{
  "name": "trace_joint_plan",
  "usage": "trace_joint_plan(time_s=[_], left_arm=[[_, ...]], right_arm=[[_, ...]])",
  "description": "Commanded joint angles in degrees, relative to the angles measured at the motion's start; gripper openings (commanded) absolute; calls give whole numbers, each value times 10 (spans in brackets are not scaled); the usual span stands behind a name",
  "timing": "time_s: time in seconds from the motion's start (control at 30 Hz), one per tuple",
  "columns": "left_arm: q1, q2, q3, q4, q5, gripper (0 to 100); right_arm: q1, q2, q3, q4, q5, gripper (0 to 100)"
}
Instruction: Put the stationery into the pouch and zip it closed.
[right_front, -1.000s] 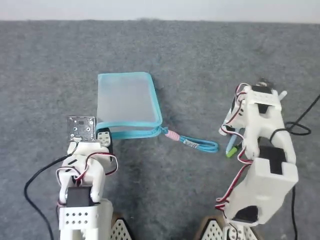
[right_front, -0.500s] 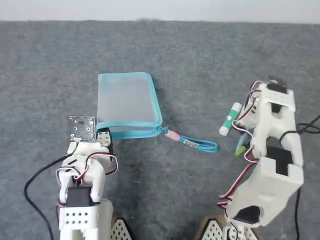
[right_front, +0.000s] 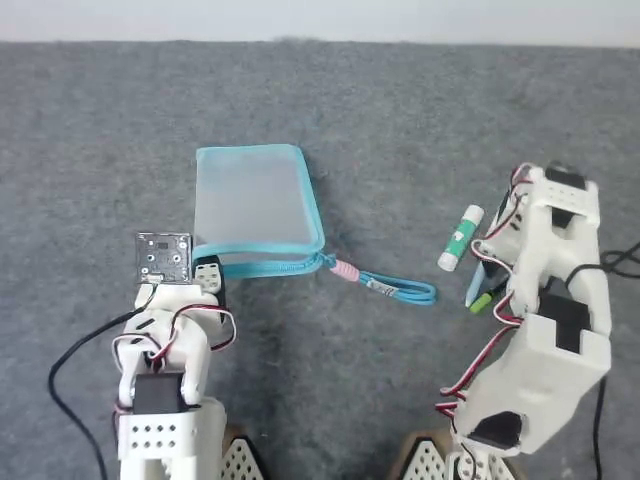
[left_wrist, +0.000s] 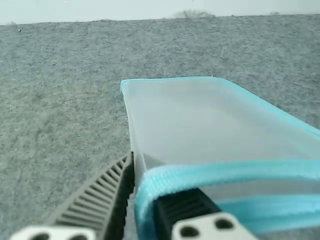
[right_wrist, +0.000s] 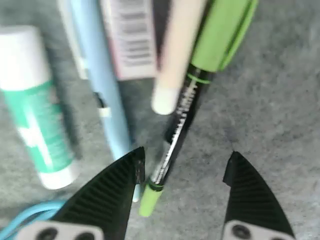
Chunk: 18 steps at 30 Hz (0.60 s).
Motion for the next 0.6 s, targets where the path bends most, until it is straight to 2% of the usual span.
trace_joint_plan(time_s=[0.0,0.2,0.33,0.43,0.57], left_arm=[[0,-12,-9,-7,5,12],[1,-12,-9,-7,5,12],[1,-12,-9,-7,5,12],[2,-12,-9,-7,6,12],[2,-12,-8,-7,6,12]], right_arm=[[9,-9,51,-38,-18,173],[14,-13,58,-51,-10,80],[8,-63,47,-53,103,2],[1,-133,43,-49,195,7],[-48,-253,42,-23,248,6]])
